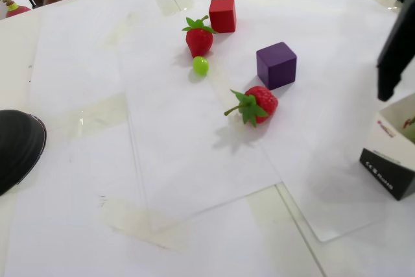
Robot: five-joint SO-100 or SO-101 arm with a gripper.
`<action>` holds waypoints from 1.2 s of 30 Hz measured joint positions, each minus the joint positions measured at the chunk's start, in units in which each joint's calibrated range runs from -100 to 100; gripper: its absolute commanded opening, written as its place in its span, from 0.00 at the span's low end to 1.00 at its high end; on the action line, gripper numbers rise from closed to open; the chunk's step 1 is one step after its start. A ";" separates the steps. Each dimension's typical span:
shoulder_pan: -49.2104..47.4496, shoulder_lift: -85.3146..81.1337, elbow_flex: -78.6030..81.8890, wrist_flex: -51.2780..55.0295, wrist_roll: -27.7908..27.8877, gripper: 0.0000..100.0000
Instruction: Pick up the grapes and place them in the box.
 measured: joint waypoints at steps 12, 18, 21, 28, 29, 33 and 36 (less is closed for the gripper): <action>21.72 -8.36 -0.09 2.13 8.11 0.22; 33.18 -2.82 -0.09 -3.00 12.21 0.22; 35.96 3.54 -0.81 -7.35 13.48 0.21; 37.68 15.54 -2.62 -14.86 14.31 0.21; 37.68 16.63 -2.62 -15.73 14.31 0.21; 37.90 19.72 -2.99 -18.34 14.41 0.21; 37.90 20.72 -3.26 -19.05 14.46 0.20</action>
